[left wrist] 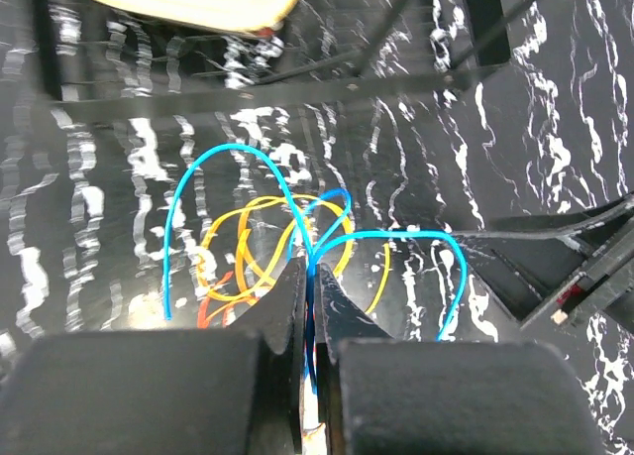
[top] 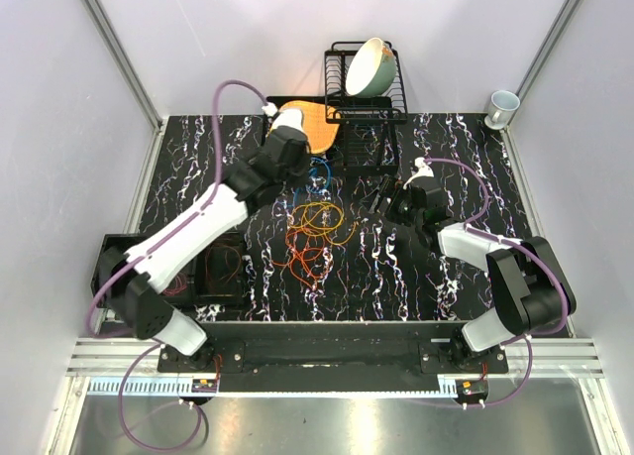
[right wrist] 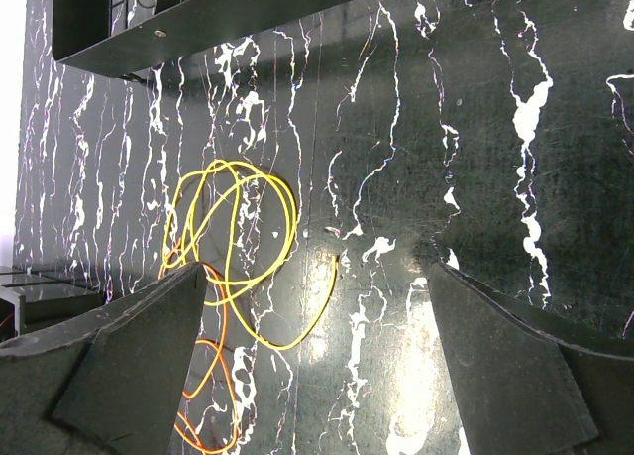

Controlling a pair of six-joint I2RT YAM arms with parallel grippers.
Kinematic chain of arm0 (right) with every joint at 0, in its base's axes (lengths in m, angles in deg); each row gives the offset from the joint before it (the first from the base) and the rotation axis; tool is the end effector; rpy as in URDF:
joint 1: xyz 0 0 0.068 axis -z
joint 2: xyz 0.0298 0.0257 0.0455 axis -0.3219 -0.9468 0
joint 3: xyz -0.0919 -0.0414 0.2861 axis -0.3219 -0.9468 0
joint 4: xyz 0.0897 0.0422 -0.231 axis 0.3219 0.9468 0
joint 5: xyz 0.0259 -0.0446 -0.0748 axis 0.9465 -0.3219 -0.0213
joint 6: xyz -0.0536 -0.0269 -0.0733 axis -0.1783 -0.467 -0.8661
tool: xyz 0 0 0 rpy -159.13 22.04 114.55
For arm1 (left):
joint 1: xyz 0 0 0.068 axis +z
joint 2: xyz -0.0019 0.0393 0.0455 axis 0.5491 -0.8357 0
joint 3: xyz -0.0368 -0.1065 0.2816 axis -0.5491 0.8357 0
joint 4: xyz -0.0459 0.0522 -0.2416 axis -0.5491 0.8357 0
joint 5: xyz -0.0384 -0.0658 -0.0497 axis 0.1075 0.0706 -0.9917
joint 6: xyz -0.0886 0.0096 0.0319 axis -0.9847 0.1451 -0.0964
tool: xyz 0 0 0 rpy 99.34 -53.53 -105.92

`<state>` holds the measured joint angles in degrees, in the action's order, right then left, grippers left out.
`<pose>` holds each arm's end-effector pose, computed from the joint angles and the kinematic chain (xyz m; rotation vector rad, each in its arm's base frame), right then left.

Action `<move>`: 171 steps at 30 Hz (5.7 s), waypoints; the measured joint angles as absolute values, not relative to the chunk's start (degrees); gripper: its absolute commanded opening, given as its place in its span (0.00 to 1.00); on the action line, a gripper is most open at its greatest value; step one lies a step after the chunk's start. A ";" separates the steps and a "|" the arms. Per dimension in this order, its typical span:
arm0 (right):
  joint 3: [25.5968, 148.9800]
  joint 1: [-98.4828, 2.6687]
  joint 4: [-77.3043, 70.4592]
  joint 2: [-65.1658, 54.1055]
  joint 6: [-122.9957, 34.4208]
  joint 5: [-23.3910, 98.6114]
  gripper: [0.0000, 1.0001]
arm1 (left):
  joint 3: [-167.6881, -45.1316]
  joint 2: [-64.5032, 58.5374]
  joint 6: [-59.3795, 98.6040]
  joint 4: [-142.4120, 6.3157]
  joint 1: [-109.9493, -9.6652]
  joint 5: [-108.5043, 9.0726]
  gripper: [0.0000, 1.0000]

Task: Untangle the cables

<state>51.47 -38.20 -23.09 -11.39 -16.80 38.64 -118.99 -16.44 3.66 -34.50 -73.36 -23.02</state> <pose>0.3233 0.1278 0.2031 0.1802 2.1292 0.7233 0.3070 -0.2227 0.3616 0.0564 2.1728 -0.3276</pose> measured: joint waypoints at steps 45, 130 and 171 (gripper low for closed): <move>51.49 -38.20 -23.20 -12.54 -16.75 39.18 1.00 | -92.74 8.31 -14.65 -16.60 -69.12 -6.87 0.92; 54.33 -38.20 -20.25 -16.83 -16.25 40.06 1.00 | -99.06 19.13 -7.48 -10.94 -53.21 -5.42 0.00; 55.90 -38.16 -21.86 -22.82 -14.42 44.58 1.00 | -103.52 16.37 1.37 -11.75 -3.51 -6.04 0.24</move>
